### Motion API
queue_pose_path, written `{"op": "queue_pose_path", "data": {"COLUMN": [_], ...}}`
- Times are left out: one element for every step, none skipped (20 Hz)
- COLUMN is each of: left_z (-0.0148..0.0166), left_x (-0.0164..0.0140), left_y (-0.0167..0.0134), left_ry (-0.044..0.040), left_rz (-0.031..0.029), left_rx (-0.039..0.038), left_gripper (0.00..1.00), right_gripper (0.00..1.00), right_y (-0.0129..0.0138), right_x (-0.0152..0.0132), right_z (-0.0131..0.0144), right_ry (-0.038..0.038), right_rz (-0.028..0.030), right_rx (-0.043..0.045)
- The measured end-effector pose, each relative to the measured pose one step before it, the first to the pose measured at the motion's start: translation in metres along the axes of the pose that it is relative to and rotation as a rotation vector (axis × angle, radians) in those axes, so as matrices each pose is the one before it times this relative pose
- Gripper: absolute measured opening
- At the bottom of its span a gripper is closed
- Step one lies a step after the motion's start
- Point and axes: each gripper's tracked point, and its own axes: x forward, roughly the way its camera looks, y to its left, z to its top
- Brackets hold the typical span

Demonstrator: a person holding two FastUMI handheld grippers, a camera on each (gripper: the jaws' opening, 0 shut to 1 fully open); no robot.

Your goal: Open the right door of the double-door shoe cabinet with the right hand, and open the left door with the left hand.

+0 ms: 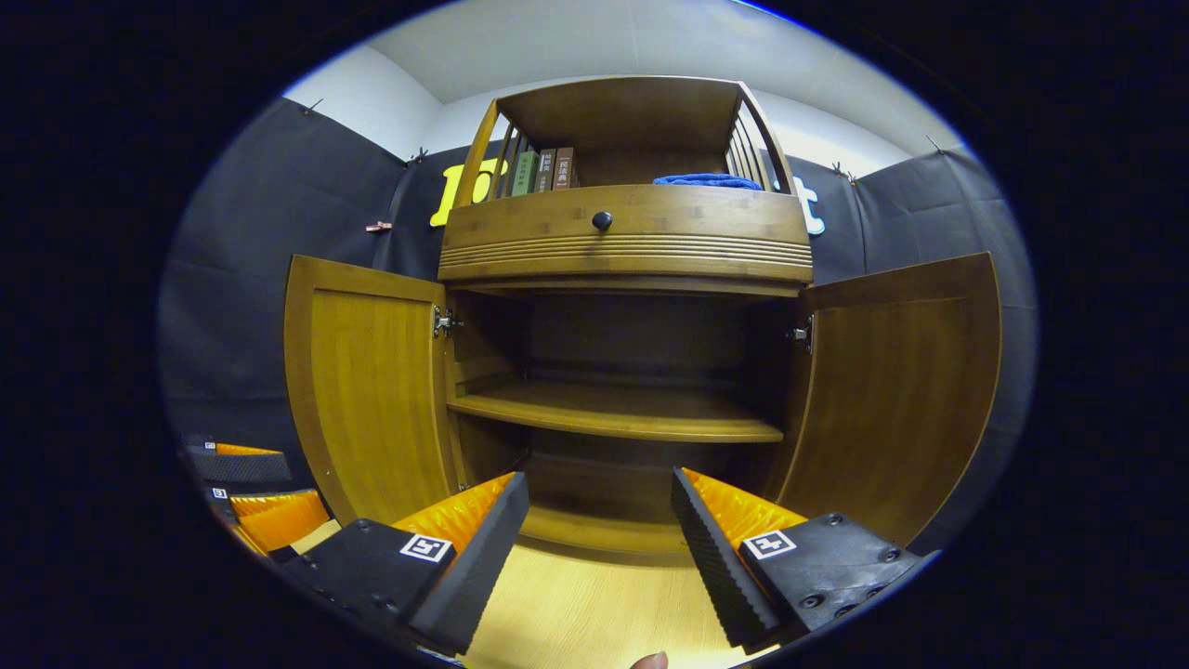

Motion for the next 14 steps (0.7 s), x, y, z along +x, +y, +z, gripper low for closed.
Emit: {"op": "queue_pose_path", "data": {"left_z": [-0.00043,0.00002,-0.00060,-0.00080,-0.00062,-0.00114,0.00045,0.00024,-0.00083,0.00033,-0.00042,0.00004,-0.00048,-0.00003], "left_x": [0.00139,-0.00002,0.00094,0.00035,0.00038,0.00039,-0.00027,-0.00046,0.00053,-0.00006,-0.00026,-0.00029,0.00064,-0.00021], "left_y": [-0.00056,-0.00048,-0.00105,0.00032,0.00023,0.00030,-0.00050,-0.00002,-0.00026,0.00018,0.00034,0.00003,0.00037,-0.00037], "left_ry": [0.00095,0.00016,-0.00025,0.00076,0.00165,0.00107,-0.00008,-0.00133,-0.00022,0.00004,0.00012,0.00017,0.00135,0.00177], "left_rz": [-0.00096,-0.00074,-0.00100,-0.00068,0.00056,0.00113,0.00033,-0.00056,-0.00051,0.00148,-0.00012,0.00012,-0.00129,-0.00164], "left_rx": [-0.00104,0.00018,-0.00001,-0.00021,-0.00017,-0.00110,-0.00176,-0.00122,-0.00012,0.00129,0.00089,0.00034,-0.00052,0.00008], "left_gripper": [0.94,0.95,0.94,0.94,0.94,0.94,0.94,0.94,0.94,0.94,0.94,0.94,0.94,0.94], "right_gripper": [0.98,0.98,0.98,0.98,0.96,0.96,0.96,0.96,0.96,0.96,0.96,0.98,0.96,0.98], "right_y": [0.00005,-0.00006,0.00015,0.00010,0.00102,0.00023,0.00011,-0.00016,0.00049,-0.00008,0.00017,-0.00021,0.00007,-0.00030], "right_x": [-0.00004,0.00022,0.00082,0.00001,0.00144,0.00042,-0.00067,-0.00074,-0.00115,-0.00073,-0.00076,0.00010,-0.00011,-0.00057], "right_z": [0.00076,0.00002,0.00016,0.00052,-0.00031,-0.00036,-0.00035,-0.00061,-0.00086,-0.00072,-0.00167,-0.00043,-0.00043,0.00009], "right_ry": [-0.00123,-0.00134,-0.00096,-0.00088,0.00029,-0.00067,-0.00051,0.00027,0.00101,0.00181,0.00107,0.00056,0.00113,-0.00087], "right_rz": [-0.00051,-0.00046,0.00029,0.00039,0.00165,0.00041,-0.00015,-0.00025,0.00080,-0.00040,-0.00123,-0.00108,-0.00016,-0.00190], "right_rx": [-0.00080,-0.00120,-0.00189,-0.00153,-0.00185,-0.00283,-0.00271,-0.00177,-0.00066,-0.00073,-0.00054,0.00088,0.00137,0.00119]}}
